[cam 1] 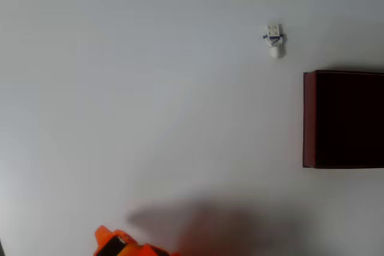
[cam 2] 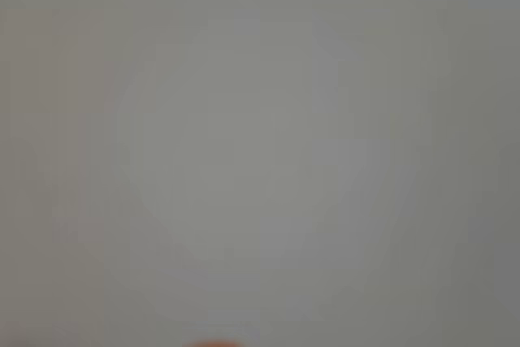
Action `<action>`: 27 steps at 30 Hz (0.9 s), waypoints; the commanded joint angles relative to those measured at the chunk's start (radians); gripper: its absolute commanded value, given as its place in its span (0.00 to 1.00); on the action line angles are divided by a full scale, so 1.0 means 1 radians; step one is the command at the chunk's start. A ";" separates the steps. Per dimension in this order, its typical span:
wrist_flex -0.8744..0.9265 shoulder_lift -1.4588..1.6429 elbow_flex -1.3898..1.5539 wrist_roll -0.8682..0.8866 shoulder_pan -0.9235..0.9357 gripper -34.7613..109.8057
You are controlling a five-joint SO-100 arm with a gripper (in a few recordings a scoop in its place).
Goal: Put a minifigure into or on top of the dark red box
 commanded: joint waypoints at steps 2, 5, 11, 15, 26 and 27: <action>-0.017 0.008 0.034 0.282 0.051 0.24; -0.100 0.009 0.078 0.465 0.095 0.24; -0.051 0.009 0.003 0.706 0.238 0.25; 0.061 0.008 -0.117 0.781 0.356 0.24; 0.155 -0.471 -0.502 0.851 0.776 0.31; 0.160 -0.586 -0.566 0.851 0.807 0.31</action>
